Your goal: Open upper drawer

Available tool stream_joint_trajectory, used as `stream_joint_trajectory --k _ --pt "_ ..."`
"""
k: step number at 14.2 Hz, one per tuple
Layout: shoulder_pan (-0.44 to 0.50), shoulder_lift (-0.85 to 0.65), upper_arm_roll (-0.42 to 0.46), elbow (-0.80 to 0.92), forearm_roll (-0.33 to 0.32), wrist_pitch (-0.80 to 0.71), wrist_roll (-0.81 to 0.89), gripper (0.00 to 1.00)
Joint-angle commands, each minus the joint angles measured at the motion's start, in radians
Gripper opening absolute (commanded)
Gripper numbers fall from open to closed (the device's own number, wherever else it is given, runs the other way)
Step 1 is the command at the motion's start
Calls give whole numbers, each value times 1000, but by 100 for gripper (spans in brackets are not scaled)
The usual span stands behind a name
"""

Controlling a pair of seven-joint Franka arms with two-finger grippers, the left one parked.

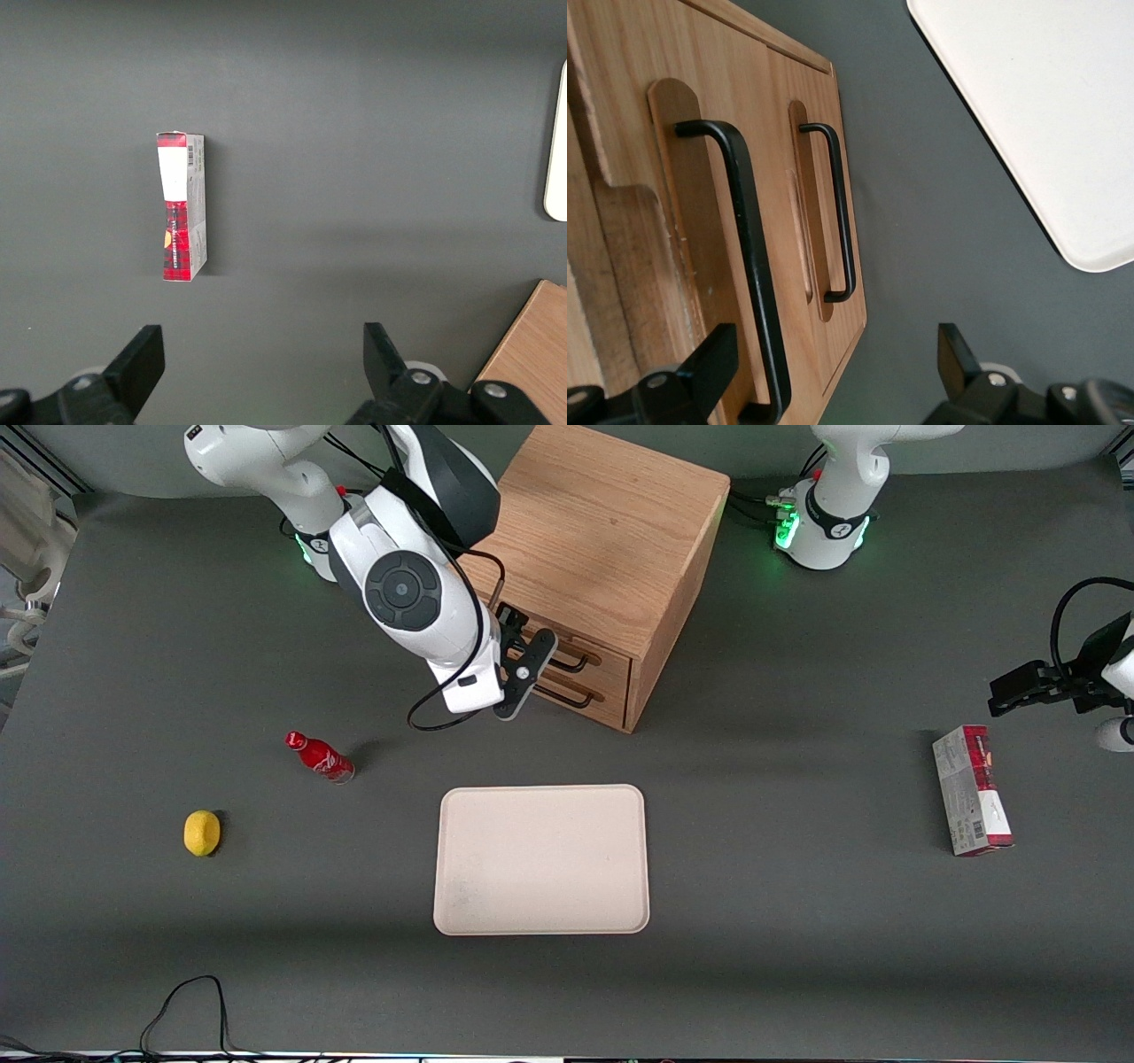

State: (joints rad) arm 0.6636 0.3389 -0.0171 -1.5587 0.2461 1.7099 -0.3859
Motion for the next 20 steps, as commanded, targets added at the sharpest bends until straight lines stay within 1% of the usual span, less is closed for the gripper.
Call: stream_joint_trajectory --k 1,8,12,20 --pt "21 9 -4 -6 32 23 27 100" --pt "30 41 -4 -9 32 60 39 100" --pt "41 45 -6 -46 30 103 39 100" --pt "31 61 -10 -53 24 151 33 100"
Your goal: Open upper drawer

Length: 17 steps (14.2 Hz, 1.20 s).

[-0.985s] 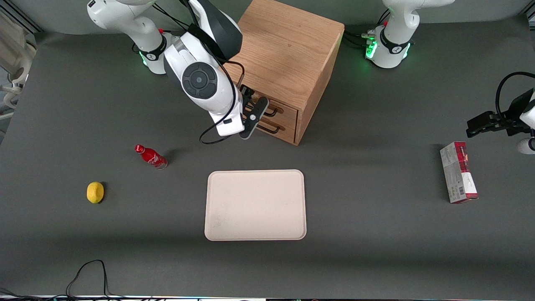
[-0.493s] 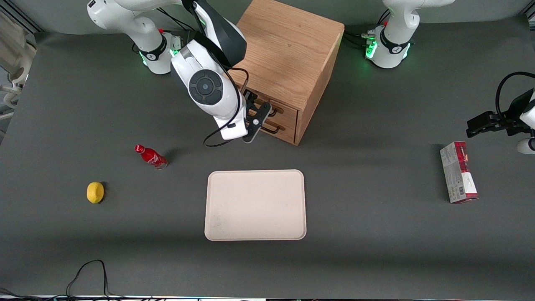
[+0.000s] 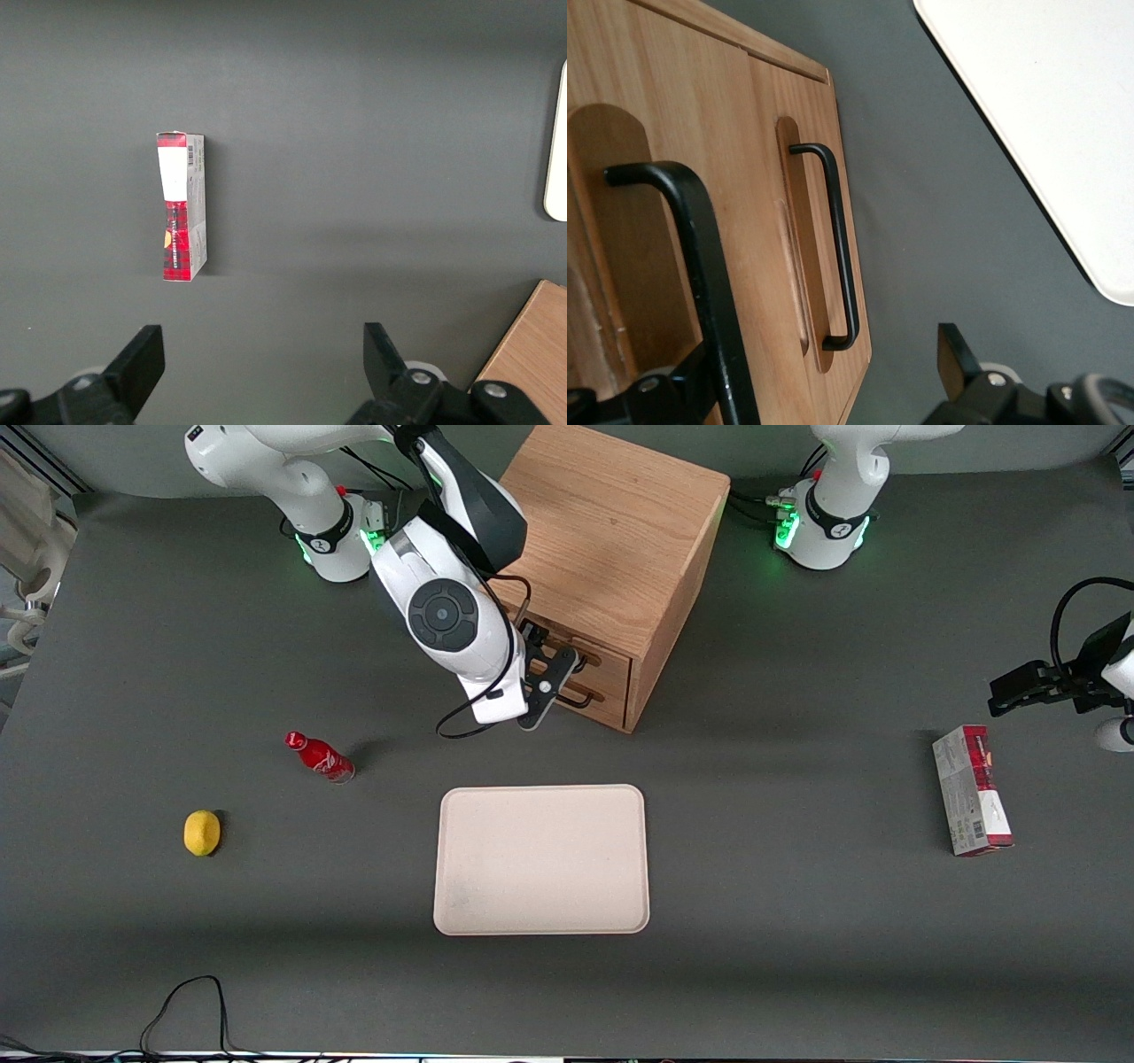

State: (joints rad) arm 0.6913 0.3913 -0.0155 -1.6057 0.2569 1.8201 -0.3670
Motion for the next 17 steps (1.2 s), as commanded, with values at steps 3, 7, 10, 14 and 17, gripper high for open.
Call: stream_joint_trajectory --k 3,7,10,14,17 --pt "-1 14 -14 -2 12 42 8 100" --pt "-25 14 -14 7 10 44 5 100" --pt "-39 18 -14 20 8 42 5 100" --pt "-55 34 -14 44 8 42 3 100" --pt "-73 43 -14 62 8 42 -7 100"
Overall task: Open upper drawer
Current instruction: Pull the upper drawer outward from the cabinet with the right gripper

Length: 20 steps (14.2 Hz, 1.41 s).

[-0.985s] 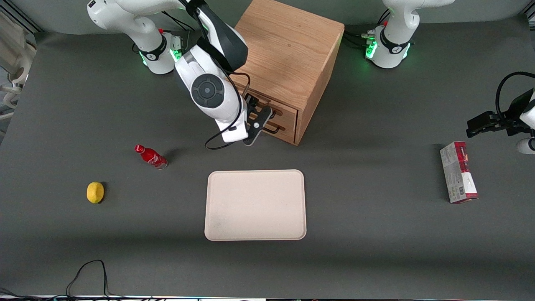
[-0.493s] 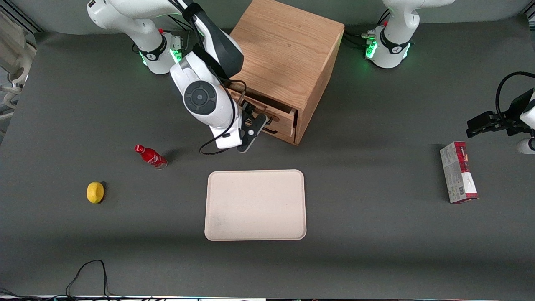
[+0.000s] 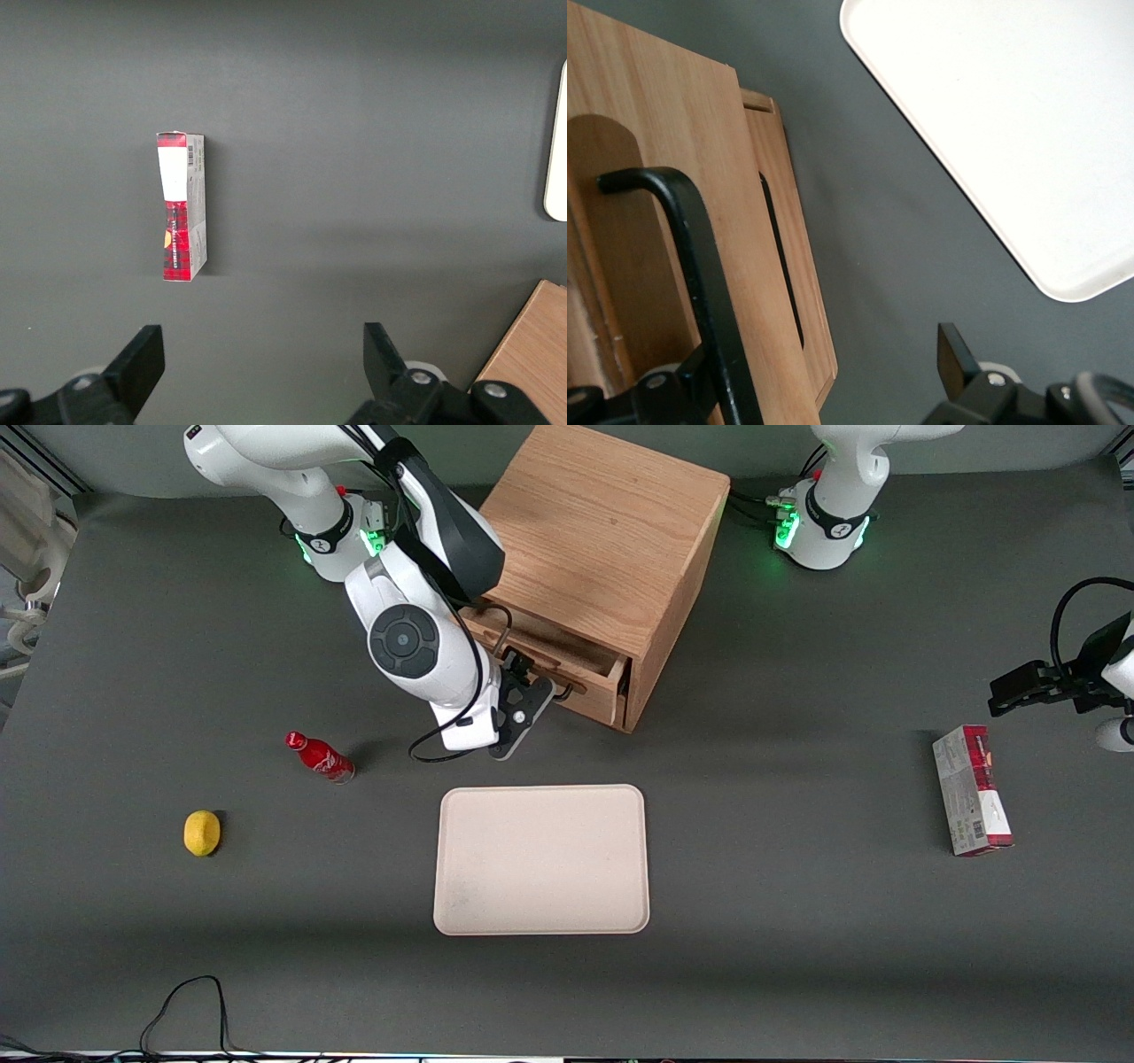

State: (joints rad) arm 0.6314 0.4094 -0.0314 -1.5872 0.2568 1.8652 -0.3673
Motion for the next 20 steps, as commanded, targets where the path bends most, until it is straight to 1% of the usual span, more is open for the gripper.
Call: stream_joint_trajectory --k 1,10,20 --pt "-15 31 2 53 9 -3 -7 100" --pt "-52 86 1 113 4 -3 -9 100" --pt "-104 127 2 173 7 -3 -59 100"
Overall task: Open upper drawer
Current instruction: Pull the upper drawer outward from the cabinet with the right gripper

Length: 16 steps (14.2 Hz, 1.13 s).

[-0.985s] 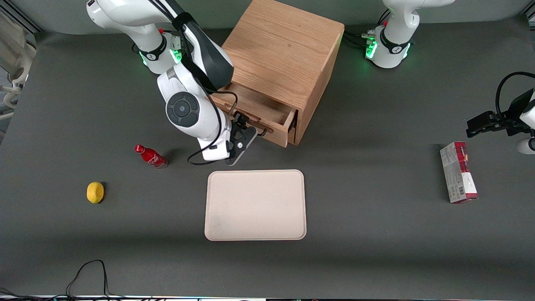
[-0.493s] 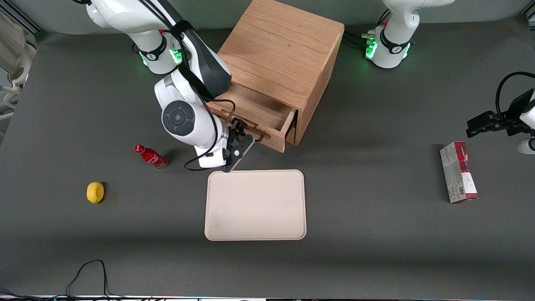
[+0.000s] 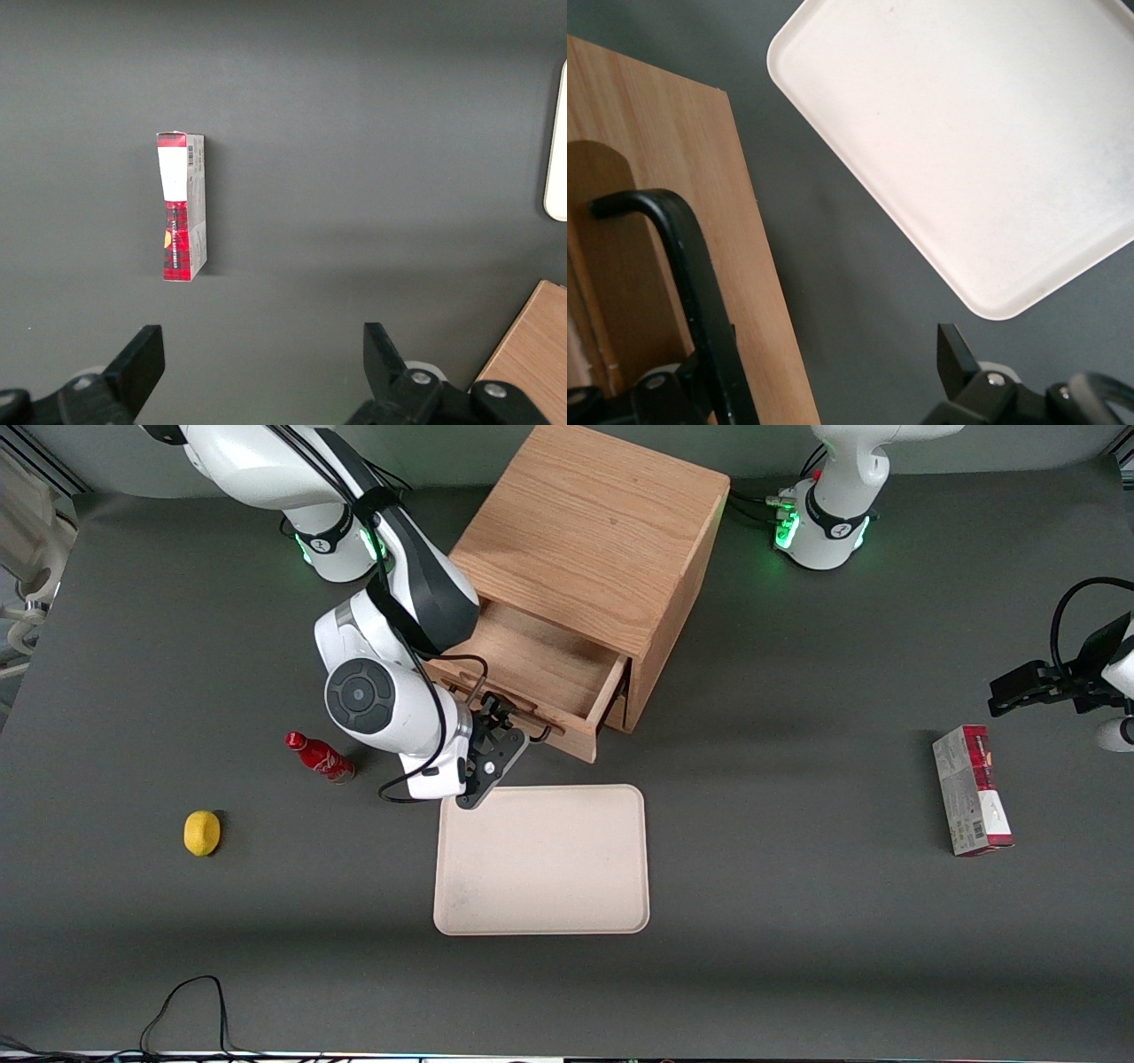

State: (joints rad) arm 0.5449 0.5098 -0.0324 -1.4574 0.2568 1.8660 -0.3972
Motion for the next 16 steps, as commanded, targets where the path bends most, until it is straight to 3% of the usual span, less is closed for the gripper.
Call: stream_joint_trajectory --k 1,16 --pt "-17 32 3 45 6 -4 -29 100" --pt "-91 102 3 146 9 -5 -46 100"
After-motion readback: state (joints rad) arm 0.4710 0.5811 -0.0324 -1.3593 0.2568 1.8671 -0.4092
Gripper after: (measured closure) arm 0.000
